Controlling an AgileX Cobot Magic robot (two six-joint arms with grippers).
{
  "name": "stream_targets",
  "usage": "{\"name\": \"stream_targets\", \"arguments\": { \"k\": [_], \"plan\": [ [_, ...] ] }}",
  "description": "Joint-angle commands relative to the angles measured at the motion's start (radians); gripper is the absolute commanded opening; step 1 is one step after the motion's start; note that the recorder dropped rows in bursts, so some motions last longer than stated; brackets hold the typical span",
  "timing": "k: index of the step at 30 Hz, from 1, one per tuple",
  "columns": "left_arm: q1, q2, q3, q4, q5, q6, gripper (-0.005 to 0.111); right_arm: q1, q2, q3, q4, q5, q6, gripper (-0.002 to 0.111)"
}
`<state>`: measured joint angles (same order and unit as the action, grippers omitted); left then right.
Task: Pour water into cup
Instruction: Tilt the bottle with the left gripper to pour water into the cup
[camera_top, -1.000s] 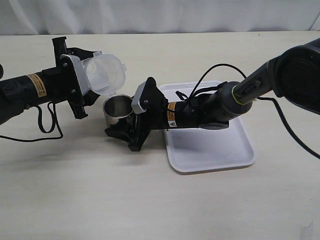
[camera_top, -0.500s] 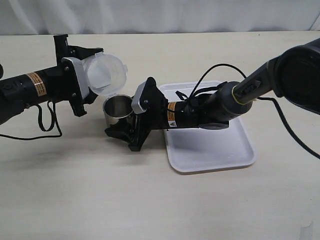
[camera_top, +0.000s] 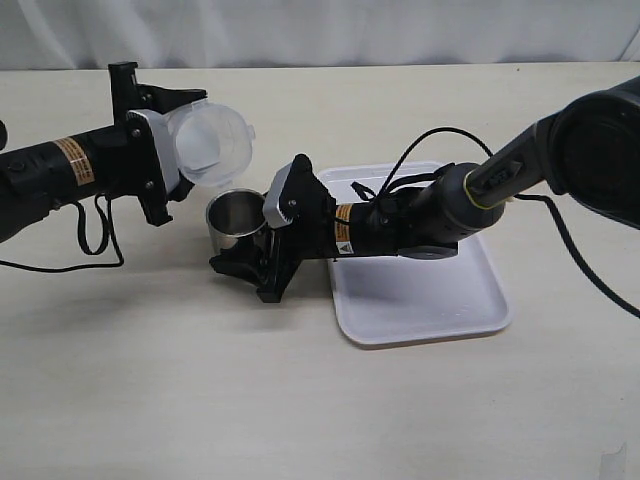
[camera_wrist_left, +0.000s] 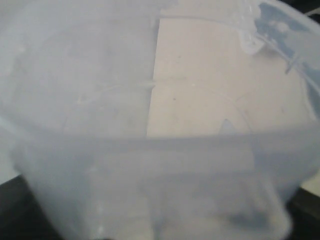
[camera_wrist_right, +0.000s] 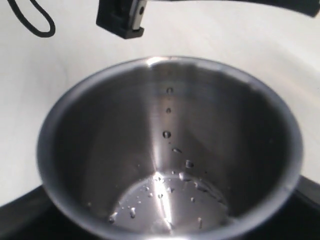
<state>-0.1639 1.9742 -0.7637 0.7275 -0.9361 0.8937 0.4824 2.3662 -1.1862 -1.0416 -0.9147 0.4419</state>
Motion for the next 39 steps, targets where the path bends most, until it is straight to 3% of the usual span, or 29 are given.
{"name": "stream_targets", "arguments": {
  "k": [1,39],
  "plan": [
    [-0.002,-0.006,-0.01,-0.014,-0.033,0.025,0.0,-0.006,-0.002,0.0,-0.017,0.028,-0.005,0.004],
    [-0.002,-0.006,-0.018,-0.014,-0.026,0.185,0.0,-0.006,-0.002,0.0,-0.017,0.028,-0.005,0.004]
  ]
}}
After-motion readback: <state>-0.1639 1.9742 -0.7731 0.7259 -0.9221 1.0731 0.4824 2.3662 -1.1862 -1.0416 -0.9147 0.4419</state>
